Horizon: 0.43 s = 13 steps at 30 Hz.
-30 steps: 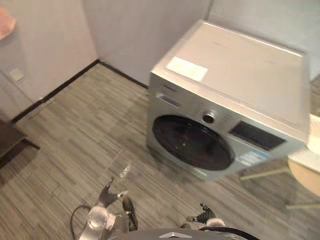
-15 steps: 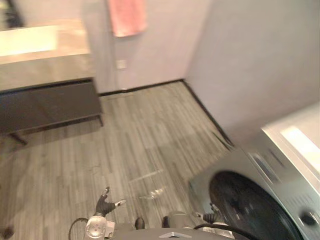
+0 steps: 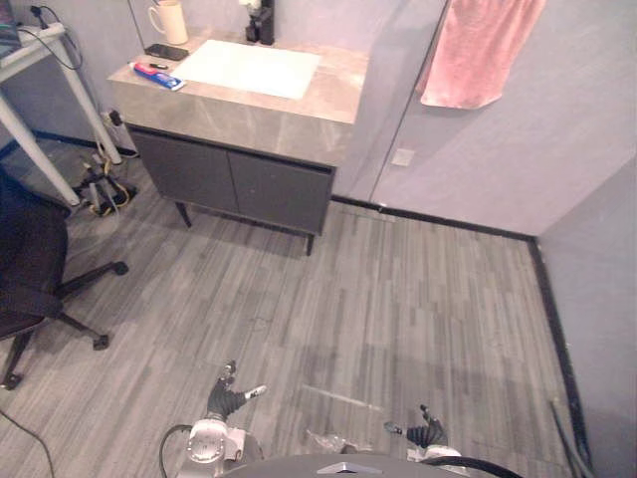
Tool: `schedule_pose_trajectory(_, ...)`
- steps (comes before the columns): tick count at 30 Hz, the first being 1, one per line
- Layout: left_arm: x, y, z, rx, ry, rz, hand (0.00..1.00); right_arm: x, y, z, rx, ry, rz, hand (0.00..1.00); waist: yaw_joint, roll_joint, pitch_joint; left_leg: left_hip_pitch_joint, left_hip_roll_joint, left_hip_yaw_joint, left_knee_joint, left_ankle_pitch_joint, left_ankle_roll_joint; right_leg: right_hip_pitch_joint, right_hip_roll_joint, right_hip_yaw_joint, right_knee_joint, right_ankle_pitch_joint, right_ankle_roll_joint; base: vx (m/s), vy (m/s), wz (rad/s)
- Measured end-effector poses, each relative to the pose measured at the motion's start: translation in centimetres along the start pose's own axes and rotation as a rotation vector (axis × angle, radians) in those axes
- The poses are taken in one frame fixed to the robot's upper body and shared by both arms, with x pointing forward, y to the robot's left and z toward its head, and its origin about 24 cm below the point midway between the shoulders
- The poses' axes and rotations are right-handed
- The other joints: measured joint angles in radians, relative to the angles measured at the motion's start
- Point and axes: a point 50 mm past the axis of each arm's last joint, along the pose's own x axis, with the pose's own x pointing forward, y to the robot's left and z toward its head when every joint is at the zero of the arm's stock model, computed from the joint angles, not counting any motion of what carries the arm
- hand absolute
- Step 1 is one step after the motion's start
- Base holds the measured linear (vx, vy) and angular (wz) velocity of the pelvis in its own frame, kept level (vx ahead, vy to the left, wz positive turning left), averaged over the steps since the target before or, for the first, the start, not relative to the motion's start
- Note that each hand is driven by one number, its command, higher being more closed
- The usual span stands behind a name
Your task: Pick up the laundry basket with both hands and put the clothes into the washing machine.
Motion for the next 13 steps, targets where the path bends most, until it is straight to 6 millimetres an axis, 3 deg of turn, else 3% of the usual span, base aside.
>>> schedule_pose_trajectory(1,-0.3,0.8,-0.7,0.009,0.021,0.018,0.00,-0.2,1.0,-0.2,0.019,0.007,0.021,0.00,-0.004,-0.013,-0.013,0.007,-0.020,0.021,-0.025,0.007,0.010,-0.009,-0.018,0.014,-0.010,0.005,0.007,0.02,0.147,-0.24)
schedule_pose_trajectory(5,-0.7,1.7,-1.5,0.009,0.047,0.044,0.00,-0.6,1.9,-1.2,0.029,0.044,0.052,0.00,-0.002,-0.051,-0.055,0.049,-0.063,0.079,-0.131,0.049,0.023,-0.010,-0.037,0.046,-0.095,0.066,0.014,0.00,0.129,-0.41)
schedule_pose_trajectory(10,-0.5,0.9,-1.7,0.025,0.066,-0.002,0.00,-0.4,1.8,-1.1,0.009,0.050,0.059,0.00,-0.024,-0.051,-0.078,0.073,-0.103,0.083,-0.253,0.133,0.023,-0.031,-0.043,0.059,-0.135,0.096,0.022,-0.04,0.016,-0.09)
schedule_pose_trajectory(13,-0.5,0.6,-1.9,0.023,0.076,-0.014,0.00,-0.1,1.5,-1.1,-0.026,0.062,0.062,0.00,-0.034,-0.032,-0.089,0.073,-0.105,0.045,-0.292,0.167,0.022,-0.032,-0.039,0.030,-0.142,0.097,0.022,-0.06,-0.051,0.28)
